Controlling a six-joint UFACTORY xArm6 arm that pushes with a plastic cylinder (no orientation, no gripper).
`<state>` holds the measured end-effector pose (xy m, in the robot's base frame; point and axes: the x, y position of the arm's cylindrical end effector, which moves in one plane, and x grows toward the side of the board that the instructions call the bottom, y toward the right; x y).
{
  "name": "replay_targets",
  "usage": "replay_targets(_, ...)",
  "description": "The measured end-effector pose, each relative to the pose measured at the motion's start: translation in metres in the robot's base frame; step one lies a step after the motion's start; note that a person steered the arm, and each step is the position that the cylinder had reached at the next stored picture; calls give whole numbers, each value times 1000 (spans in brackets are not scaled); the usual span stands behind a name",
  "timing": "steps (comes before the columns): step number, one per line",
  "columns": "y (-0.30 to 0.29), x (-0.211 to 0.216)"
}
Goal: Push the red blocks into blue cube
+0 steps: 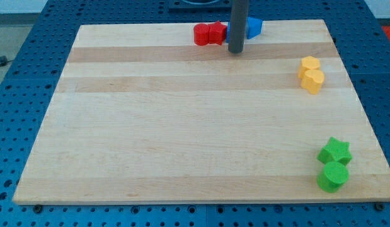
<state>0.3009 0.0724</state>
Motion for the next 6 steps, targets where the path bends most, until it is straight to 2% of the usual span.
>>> replay_targets(1, -39, 7)
replay_targets(3, -114, -38)
replay_targets(5, -85, -93)
replay_targets(6, -80, -90)
